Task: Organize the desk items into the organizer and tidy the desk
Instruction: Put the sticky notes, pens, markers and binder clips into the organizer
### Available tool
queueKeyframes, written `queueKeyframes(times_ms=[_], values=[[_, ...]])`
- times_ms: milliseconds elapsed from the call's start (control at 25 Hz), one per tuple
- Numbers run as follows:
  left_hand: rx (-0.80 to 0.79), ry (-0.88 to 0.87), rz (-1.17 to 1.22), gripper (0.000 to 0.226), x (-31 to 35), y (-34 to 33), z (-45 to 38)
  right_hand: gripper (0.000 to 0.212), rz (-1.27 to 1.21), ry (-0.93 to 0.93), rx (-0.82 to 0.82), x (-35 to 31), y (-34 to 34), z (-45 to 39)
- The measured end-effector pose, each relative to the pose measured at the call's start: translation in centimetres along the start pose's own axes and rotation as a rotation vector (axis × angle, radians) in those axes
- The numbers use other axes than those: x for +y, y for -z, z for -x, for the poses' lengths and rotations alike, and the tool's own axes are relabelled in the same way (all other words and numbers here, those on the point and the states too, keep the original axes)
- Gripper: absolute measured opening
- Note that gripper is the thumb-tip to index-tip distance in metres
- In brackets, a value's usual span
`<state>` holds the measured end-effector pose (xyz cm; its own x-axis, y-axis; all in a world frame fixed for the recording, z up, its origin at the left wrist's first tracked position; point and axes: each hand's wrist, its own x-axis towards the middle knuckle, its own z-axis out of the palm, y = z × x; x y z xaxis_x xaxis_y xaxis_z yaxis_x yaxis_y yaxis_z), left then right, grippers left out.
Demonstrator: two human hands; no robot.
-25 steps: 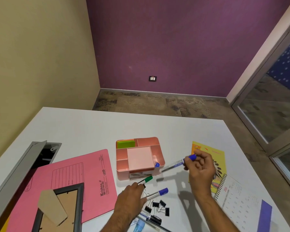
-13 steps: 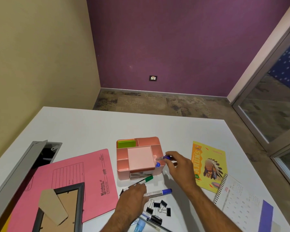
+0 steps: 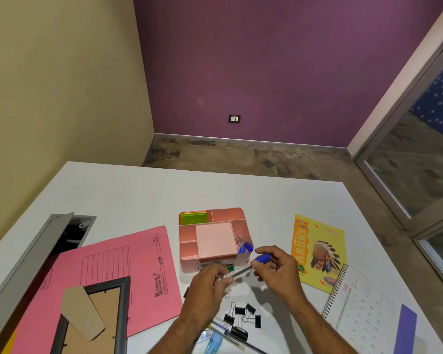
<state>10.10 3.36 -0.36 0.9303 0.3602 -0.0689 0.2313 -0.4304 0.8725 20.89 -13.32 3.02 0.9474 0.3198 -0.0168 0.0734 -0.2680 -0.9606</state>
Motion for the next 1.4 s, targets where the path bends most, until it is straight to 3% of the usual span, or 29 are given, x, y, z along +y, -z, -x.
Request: queueKeyframes(times_ms=[120, 280, 400, 480, 760, 1080, 1200, 1320, 1400], values=[[-0.055, 0.057, 0.010, 0.022, -0.8, 0.7, 0.0, 0.027, -0.151, 0.012, 0.040, -1.4, 0.2, 0.2], [-0.008, 0.035, -0.532, 0.023, -2.7, 2.2, 0.2, 0.030, -0.222, 0.128, 0.223, -4.3, 0.7, -1.1], [-0.076, 0.063, -0.722, 0.028, -3.4, 2.2, 0.1, 0.024, -0.037, 0.207, 0.332, -5.5, 0.7, -2.6], [-0.084, 0.084, -0.754, 0.028, -3.4, 2.0, 0.0, 0.022, 0.131, 0.232, 0.316, -5.3, 0.5, -3.4], [-0.046, 0.078, -0.695, 0.025, -3.3, 2.0, 0.0, 0.027, 0.597, 0.207, 0.046, -1.9, -1.0, -4.4], [0.050, -0.027, -0.436, 0.025, -2.2, 2.4, -0.1, 0.033, 0.914, 0.173, -0.199, -1.9, -1.8, -4.0], [0.053, -0.054, -0.393, 0.027, -2.0, 2.6, -0.3, 0.041, 0.954, 0.080, -0.269, -1.6, -1.8, -3.8], [0.052, -0.029, -0.253, 0.023, -1.4, 2.5, -0.3, 0.048, 0.871, 0.035, -0.246, -1.3, -1.5, -3.1], [0.069, -0.002, -0.103, 0.022, -0.8, 2.3, -0.2, 0.046, 0.681, 0.054, -0.062, -1.1, -1.3, -2.2]])
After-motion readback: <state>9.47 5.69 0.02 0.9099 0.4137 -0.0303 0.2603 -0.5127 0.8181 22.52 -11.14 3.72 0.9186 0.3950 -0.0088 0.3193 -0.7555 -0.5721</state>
